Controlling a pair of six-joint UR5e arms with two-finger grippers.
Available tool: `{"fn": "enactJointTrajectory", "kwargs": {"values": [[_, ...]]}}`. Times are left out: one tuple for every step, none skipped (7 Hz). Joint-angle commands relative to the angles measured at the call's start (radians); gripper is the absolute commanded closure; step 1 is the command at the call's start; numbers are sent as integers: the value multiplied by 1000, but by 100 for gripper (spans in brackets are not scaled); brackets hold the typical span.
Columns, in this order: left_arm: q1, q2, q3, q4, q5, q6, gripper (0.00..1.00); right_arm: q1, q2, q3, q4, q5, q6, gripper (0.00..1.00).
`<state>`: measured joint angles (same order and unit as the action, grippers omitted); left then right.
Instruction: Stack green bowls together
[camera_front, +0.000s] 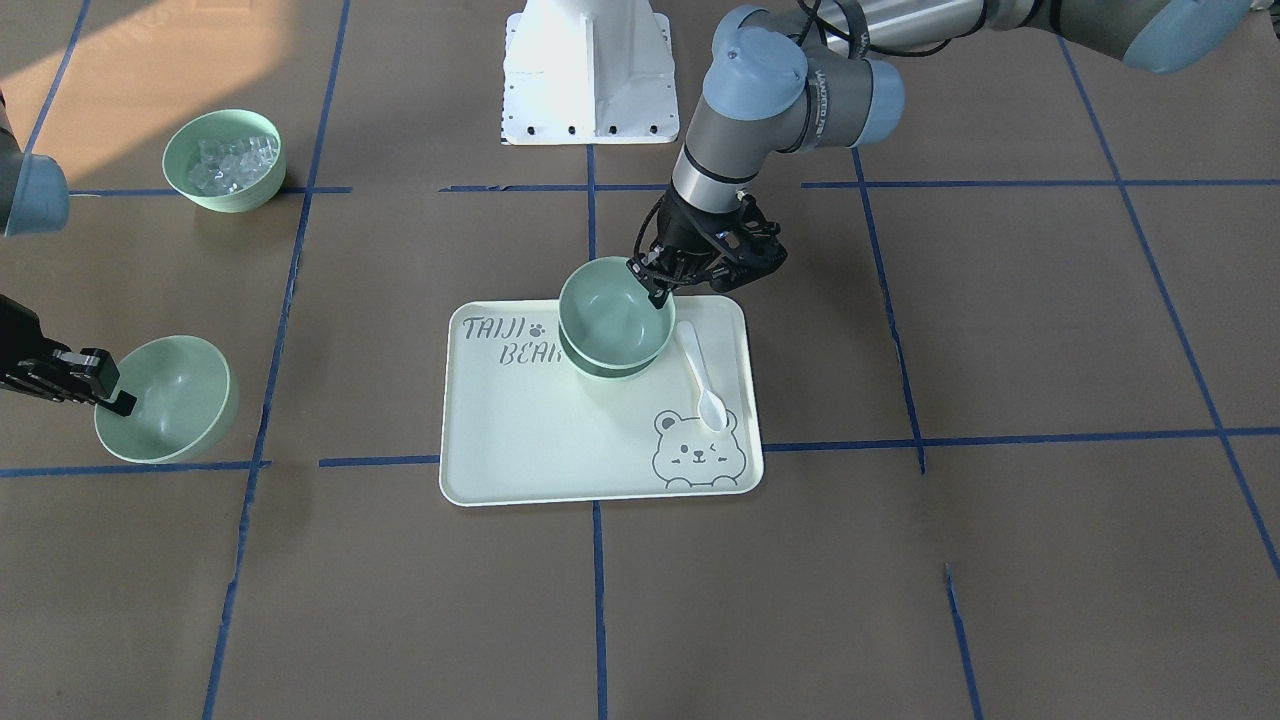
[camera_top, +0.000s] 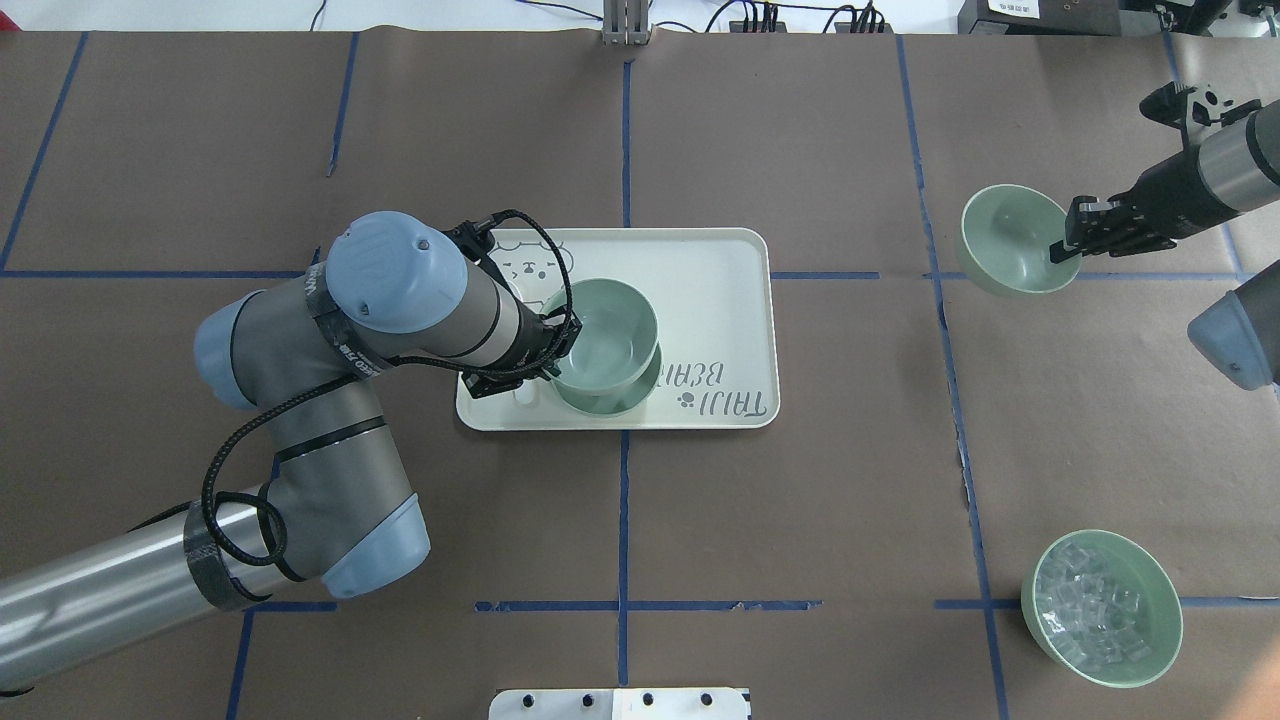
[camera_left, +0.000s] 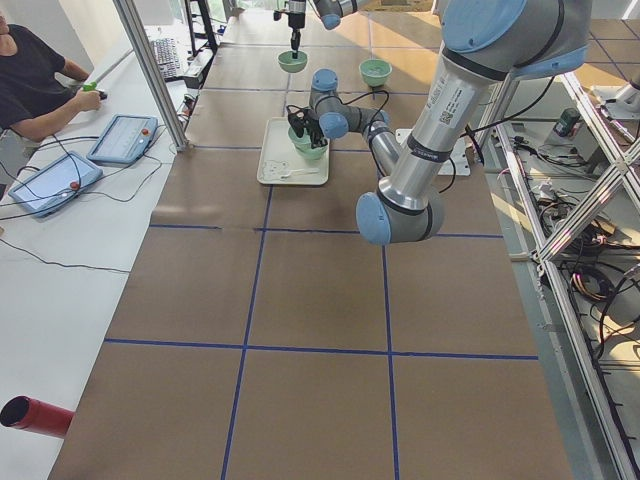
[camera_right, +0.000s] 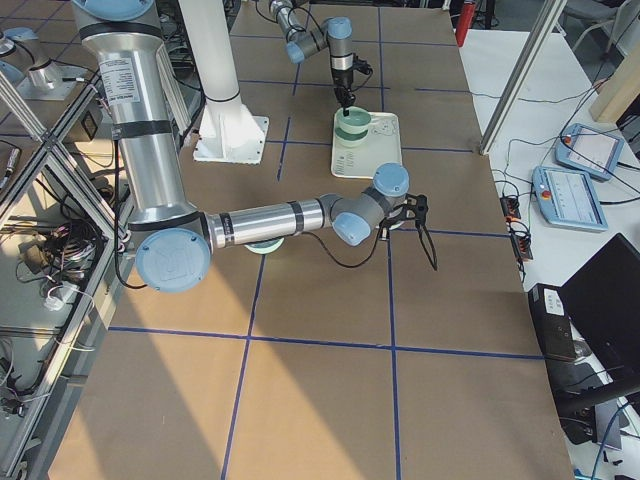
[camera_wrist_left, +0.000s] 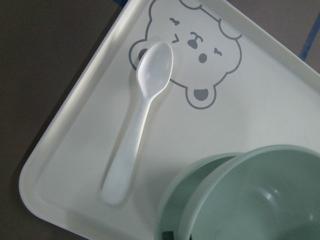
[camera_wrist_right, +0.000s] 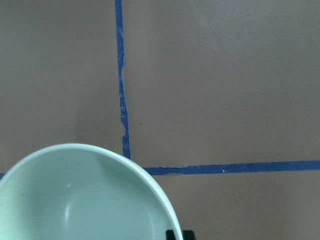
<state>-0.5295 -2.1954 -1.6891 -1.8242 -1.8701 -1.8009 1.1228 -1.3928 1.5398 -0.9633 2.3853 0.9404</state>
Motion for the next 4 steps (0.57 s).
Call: {"fn": "enactJointTrajectory", "kwargs": {"values": [[3, -3, -1, -1, 0, 2, 23, 0, 2, -4, 0, 0, 0, 100], [2, -4, -4, 0, -1, 2, 0, 0, 5, -4, 0, 0, 1, 100], [2, 6, -4, 0, 0, 9, 0, 0, 6, -3, 0, 0, 3, 100], [-7, 9, -12, 2, 0, 14, 0, 0, 21, -1, 0, 0, 12, 100]]}}
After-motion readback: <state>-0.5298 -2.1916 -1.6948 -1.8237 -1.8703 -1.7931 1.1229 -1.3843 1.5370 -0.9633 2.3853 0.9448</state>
